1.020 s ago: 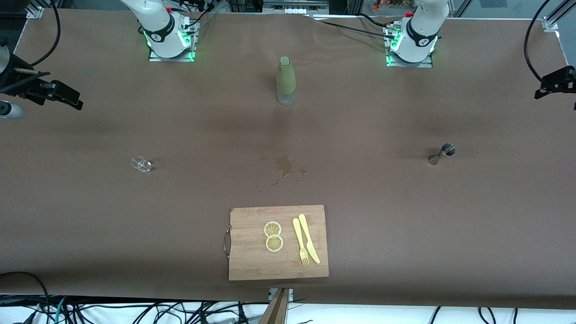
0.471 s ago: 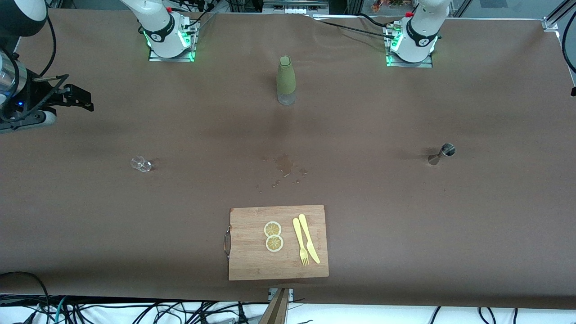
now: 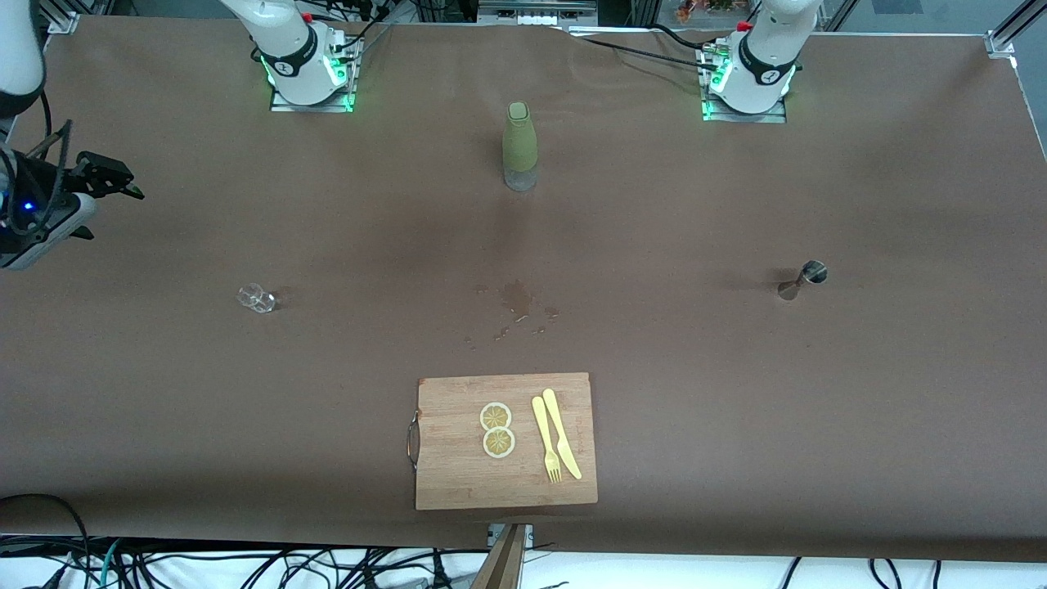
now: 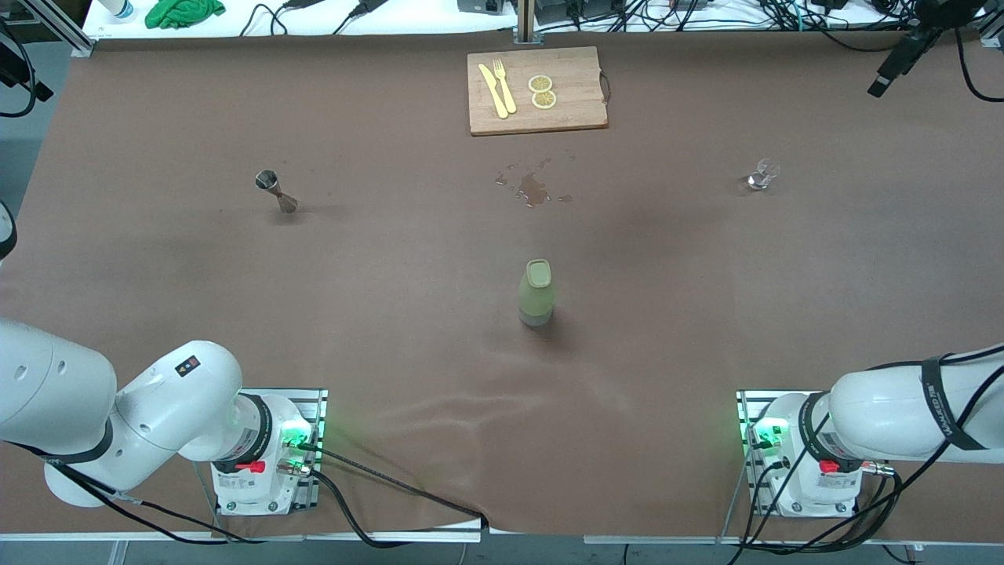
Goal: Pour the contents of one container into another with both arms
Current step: 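Lower the right gripper to the glass cup while the left gripper reaches the jigger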
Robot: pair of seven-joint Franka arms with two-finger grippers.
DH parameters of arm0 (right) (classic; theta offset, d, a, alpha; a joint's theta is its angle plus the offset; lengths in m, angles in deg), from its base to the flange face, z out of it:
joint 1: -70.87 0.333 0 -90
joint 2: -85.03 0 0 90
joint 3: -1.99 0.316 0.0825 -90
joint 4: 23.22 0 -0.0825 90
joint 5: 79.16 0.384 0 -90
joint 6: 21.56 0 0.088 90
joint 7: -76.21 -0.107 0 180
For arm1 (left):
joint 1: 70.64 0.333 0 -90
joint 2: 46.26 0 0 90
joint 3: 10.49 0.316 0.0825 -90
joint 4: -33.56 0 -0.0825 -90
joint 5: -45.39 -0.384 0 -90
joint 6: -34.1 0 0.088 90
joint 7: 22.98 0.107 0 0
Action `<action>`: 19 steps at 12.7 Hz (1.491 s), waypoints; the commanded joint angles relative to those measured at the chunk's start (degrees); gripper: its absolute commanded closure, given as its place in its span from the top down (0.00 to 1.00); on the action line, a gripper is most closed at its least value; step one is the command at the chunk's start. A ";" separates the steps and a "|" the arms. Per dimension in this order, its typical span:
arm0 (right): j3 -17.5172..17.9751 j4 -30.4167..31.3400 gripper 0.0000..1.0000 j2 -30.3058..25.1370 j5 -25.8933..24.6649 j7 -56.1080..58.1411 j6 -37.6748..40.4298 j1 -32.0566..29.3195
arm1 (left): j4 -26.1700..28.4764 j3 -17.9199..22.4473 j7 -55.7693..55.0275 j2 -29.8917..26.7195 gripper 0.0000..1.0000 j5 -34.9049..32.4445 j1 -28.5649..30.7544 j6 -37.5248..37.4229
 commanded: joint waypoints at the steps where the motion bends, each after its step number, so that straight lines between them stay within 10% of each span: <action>1: -4.36 -0.98 1.00 5.36 10.22 13.75 -0.62 -1.95 | -4.85 -0.89 5.99 4.73 1.00 1.57 1.79 -1.16; 12: -4.20 -0.28 1.00 30.32 45.40 74.14 -4.41 -14.08 | -5.12 -0.89 36.14 18.79 1.00 17.74 10.41 -1.16; 19: -4.20 -0.54 1.00 36.75 47.88 83.67 -6.96 -12.77 | -4.16 -0.89 50.91 27.58 1.00 22.84 10.59 -1.07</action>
